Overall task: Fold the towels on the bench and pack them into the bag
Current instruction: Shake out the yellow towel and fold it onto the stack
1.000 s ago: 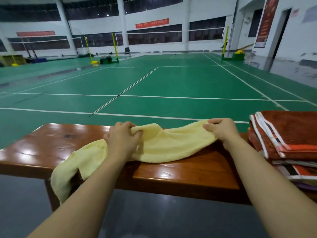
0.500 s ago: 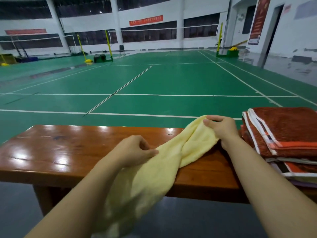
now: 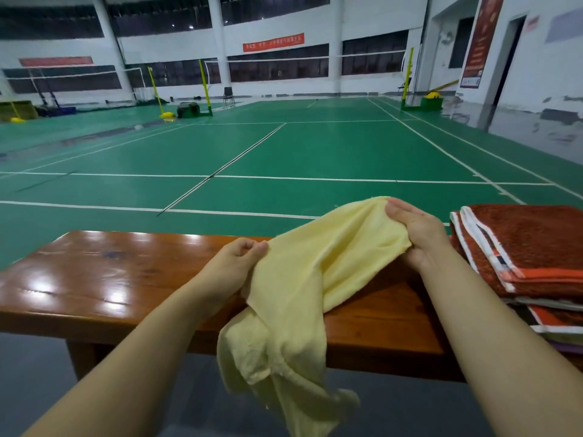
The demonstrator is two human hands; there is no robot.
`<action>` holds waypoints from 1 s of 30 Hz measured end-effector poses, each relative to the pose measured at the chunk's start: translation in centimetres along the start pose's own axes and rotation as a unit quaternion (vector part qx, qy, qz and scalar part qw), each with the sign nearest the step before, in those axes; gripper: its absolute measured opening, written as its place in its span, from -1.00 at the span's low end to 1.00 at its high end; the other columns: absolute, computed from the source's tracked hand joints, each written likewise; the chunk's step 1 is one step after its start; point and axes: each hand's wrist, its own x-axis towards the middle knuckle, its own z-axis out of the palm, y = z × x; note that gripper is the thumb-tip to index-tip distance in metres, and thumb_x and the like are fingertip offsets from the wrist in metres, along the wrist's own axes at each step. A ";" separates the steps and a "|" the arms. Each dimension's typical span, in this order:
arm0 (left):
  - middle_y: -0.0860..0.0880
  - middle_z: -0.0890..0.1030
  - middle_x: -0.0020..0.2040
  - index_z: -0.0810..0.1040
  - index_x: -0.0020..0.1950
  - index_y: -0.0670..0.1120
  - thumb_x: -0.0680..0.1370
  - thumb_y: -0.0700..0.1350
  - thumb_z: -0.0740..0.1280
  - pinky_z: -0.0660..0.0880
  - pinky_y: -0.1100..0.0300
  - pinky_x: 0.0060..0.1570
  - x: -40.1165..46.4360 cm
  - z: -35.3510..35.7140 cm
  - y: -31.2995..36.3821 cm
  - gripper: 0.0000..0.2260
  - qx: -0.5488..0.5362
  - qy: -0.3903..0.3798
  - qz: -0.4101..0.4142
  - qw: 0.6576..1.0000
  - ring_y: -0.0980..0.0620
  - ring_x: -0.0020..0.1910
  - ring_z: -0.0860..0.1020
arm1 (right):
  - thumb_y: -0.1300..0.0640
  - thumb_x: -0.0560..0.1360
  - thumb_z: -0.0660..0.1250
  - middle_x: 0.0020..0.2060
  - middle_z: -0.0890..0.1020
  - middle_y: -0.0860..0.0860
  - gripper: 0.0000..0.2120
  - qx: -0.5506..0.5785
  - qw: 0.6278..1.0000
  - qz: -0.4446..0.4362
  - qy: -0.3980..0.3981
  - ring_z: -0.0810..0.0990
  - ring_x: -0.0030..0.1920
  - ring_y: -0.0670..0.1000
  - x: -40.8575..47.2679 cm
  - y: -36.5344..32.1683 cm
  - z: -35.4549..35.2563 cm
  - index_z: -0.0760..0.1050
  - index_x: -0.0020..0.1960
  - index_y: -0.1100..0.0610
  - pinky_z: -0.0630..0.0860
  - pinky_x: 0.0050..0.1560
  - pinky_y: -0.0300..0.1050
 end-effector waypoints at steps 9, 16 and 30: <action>-0.08 0.64 -0.20 0.75 -0.02 -0.12 0.51 0.15 0.42 0.49 0.17 -0.22 0.6 -4.9 -0.2 -0.66 -0.046 -0.178 -0.072 0.980 0.00 -0.26 0.57 | 0.37 0.46 0.46 0.01 0.71 0.23 -0.72 -0.049 0.998 -0.031 0.009 0.71 -0.13 0.11 -0.1 0.3 -0.4 0.63 0.16 0.26 0.69 -0.07 0.03; -0.06 0.73 -0.01 0.73 0.07 -0.05 0.52 0.17 0.39 0.60 -0.01 0.11 2.4 -8.2 -0.4 -0.66 0.009 -0.032 -0.004 0.999 -0.09 0.02 0.67 | 0.15 0.39 0.61 -0.04 0.73 0.08 -0.63 -0.346 0.935 -0.074 0.034 0.72 -0.05 0.09 -0.3 0.2 -0.1 0.63 0.16 0.09 0.64 0.09 0.10; -0.06 0.70 -0.05 0.73 0.00 -0.01 0.53 0.29 0.35 0.54 0.03 -0.05 3.7 -9.8 0.9 -0.61 0.050 0.103 0.059 0.992 -0.07 -0.04 0.62 | -0.38 0.40 0.30 -0.05 0.73 0.21 -0.29 -0.547 0.781 0.152 -0.260 0.68 -0.14 0.09 -4.0 -4.1 1.0 0.69 -0.03 0.30 0.57 -0.13 -0.12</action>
